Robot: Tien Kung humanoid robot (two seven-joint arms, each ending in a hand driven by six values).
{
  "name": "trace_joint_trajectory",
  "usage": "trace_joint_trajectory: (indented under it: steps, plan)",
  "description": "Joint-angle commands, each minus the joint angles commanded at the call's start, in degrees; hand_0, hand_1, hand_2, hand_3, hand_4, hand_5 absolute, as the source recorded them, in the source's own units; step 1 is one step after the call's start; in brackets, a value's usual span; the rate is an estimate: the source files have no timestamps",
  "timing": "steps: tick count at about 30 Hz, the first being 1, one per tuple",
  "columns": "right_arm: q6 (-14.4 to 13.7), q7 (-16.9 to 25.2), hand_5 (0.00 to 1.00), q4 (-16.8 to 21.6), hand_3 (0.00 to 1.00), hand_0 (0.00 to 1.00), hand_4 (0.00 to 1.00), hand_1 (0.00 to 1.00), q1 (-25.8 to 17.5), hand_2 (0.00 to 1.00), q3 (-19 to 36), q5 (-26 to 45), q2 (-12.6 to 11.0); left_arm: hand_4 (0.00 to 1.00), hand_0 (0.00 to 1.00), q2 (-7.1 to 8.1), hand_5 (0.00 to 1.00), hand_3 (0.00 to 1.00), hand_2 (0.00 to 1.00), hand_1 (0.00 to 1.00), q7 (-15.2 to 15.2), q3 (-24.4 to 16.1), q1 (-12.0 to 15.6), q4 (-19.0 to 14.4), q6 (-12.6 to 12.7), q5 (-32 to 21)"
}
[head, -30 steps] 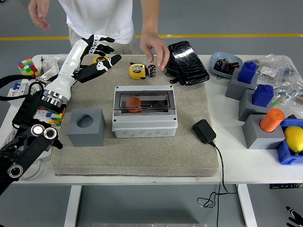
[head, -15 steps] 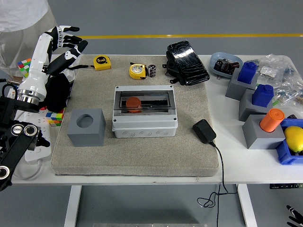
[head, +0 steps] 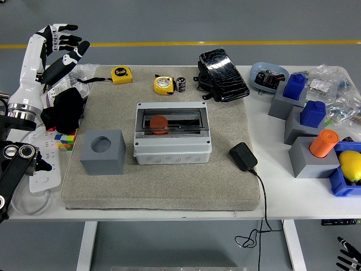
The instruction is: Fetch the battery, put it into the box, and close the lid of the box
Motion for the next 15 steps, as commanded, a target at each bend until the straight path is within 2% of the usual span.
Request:
trace_joint_trajectory:
  steps: [3, 8, 9, 15]
  plan:
    - [-0.16, -0.29, 0.447, -0.38, 0.547, 0.661, 0.949, 0.664, -0.21, 0.654, -0.1, 0.0, -0.41, 0.998, 0.521, 0.72, 0.694, 0.674, 0.589, 0.583, 0.09, 1.5, 0.18, -0.12, -0.41, 0.22]
    - [-0.23, -0.41, 0.447, -0.35, 0.547, 0.661, 0.949, 0.664, -2.01, 0.654, 0.63, -0.41, -0.77, 0.998, 0.521, -0.95, 0.694, 0.674, 0.589, 0.583, 0.36, -0.03, 3.0, -0.74, -0.59, 0.32]
    - [-0.19, -0.4, 0.447, -0.34, 0.547, 0.661, 0.95, 0.665, -2.05, 0.655, 0.66, -0.45, -0.71, 0.998, 0.517, -0.98, 0.736, 0.674, 0.589, 0.582, 0.37, -0.03, 3.09, -0.76, -0.62, 0.33]
    - [-0.23, -0.27, 0.448, -0.27, 0.548, 0.66, 0.951, 0.666, -2.05, 0.657, 0.94, -0.69, -0.51, 0.998, 0.519, -0.73, 0.755, 0.674, 0.588, 0.583, 0.36, -0.02, 3.31, -0.9, -0.78, 0.26]
